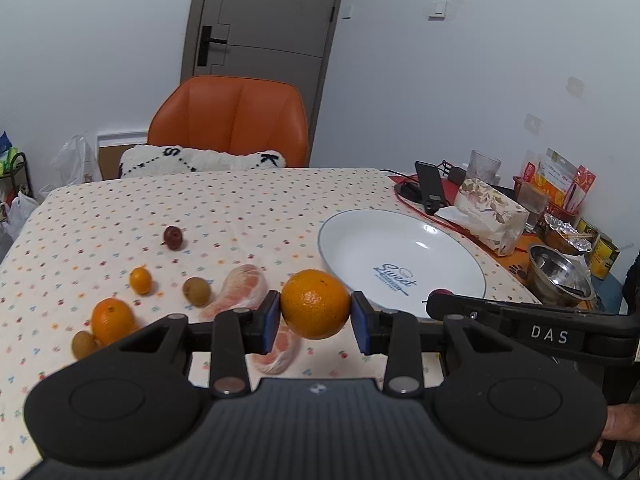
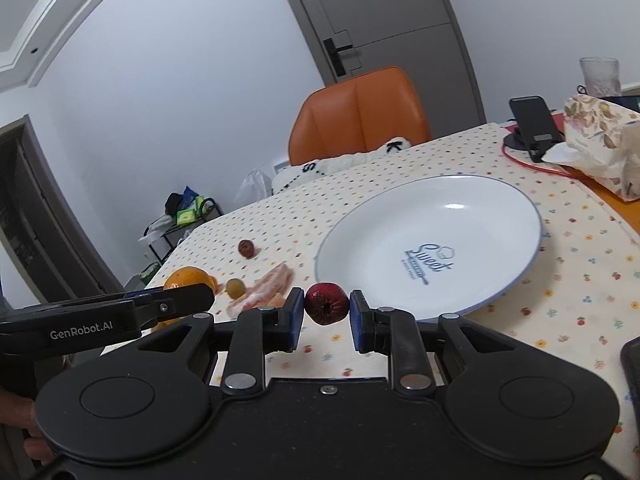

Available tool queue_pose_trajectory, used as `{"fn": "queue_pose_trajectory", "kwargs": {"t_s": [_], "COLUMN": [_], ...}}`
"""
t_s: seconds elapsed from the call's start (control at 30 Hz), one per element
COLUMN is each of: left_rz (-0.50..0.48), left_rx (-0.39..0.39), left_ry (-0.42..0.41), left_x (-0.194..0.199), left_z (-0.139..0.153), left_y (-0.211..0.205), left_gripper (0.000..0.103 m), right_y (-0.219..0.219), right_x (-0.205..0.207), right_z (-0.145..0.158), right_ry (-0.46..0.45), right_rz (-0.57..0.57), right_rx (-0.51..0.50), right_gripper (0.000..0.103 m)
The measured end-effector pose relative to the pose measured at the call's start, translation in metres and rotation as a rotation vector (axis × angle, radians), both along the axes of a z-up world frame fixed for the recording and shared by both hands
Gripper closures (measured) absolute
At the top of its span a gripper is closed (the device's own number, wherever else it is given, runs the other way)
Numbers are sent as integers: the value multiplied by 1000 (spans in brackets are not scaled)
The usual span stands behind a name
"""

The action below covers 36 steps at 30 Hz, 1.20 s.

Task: Organize fruits
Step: 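Carry the orange in the left tool while the right tool carries the plum to the plate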

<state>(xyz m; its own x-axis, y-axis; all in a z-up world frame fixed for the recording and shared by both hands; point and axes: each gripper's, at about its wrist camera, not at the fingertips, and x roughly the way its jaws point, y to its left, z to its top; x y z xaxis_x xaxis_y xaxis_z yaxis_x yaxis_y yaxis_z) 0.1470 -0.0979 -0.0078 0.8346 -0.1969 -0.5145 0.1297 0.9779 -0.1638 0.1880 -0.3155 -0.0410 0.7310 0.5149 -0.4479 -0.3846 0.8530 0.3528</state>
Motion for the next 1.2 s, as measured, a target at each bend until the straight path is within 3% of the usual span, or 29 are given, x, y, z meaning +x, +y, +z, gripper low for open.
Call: {"fn": "queue_pose_trajectory", "kwargs": {"t_s": [0.83, 1.2], "left_rz": [-95, -83], "left_rx": [9, 42], "left_ry": [70, 89], "left_x": [84, 100], "left_z": [-18, -25], "left_y": [-60, -68], "left_gripper": [67, 64], "right_y": [-40, -40], "right_x": [61, 72], "right_z": [-13, -20], "right_ry": [48, 66], "right_rz": [-50, -38], "right_rx": [5, 11], "right_gripper": [80, 80]}}
